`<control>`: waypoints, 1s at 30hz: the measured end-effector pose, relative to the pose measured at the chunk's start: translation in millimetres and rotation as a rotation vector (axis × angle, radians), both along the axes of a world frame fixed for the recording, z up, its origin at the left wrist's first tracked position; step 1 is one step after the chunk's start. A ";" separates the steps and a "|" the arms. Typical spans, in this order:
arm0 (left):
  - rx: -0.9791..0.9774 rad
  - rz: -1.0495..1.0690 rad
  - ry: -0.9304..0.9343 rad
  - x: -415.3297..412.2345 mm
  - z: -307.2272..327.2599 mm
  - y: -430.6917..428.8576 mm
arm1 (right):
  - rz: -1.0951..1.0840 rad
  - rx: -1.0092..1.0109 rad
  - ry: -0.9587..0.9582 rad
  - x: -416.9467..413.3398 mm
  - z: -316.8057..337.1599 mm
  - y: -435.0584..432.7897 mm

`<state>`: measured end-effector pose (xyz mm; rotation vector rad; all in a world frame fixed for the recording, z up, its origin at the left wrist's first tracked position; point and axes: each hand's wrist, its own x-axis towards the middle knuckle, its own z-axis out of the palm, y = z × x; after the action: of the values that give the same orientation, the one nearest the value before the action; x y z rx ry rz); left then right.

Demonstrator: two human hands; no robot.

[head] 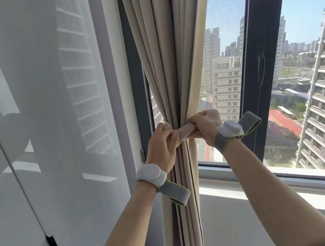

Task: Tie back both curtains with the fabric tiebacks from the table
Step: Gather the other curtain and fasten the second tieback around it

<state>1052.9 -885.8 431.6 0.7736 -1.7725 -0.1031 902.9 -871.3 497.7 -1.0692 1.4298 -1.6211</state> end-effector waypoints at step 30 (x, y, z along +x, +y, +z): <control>0.079 0.022 0.186 14.5 -5.0 -54.0 | 0.206 -0.018 1.092 7.0 0.8 -47.0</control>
<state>1067.4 -939.8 426.6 0.8132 -1.5913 -0.2244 909.9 -918.3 498.6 -2.2047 1.8301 -0.8667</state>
